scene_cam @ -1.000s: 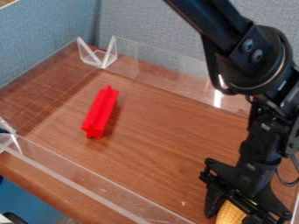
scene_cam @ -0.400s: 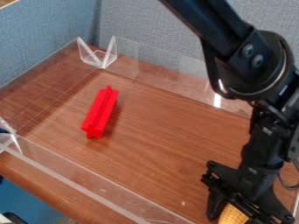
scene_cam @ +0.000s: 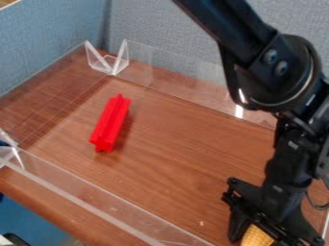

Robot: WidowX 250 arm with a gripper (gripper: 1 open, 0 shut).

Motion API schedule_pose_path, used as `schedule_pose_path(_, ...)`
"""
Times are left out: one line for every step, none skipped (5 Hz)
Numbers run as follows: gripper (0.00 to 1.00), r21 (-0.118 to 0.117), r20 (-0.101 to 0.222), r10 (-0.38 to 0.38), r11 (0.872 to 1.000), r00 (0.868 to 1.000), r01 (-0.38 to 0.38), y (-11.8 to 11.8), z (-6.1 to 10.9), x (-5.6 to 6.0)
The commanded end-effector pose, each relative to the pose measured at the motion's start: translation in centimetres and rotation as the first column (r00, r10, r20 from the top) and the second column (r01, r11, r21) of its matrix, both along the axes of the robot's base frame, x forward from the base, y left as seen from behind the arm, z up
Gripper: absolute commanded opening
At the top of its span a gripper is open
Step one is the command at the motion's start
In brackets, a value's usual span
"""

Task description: Push the yellow object to the left side of the table

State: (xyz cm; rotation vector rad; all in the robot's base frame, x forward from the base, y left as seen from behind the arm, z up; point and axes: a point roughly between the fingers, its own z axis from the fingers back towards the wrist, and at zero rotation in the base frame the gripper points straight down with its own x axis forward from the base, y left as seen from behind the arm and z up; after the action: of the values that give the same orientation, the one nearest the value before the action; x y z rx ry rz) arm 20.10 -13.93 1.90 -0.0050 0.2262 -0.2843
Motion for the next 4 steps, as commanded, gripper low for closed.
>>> schedule_pose_path(0.0, 0.001, -0.023, -0.045, 0.999, 0.999, 0.045, -0.6, 0.0, -1.2)
schedule_pose_path(0.0, 0.001, -0.034, -0.051, 0.999, 0.998, 0.051, -0.7, 0.0, -1.3)
schedule_pose_path(0.0, 0.002, -0.044, -0.056, 0.998, 0.997, 0.056, -0.7, 0.0, -1.4)
schedule_pose_path(0.0, -0.002, -0.012, -0.054, 0.999, 0.998, 0.054, -0.2, 1.8, -1.2)
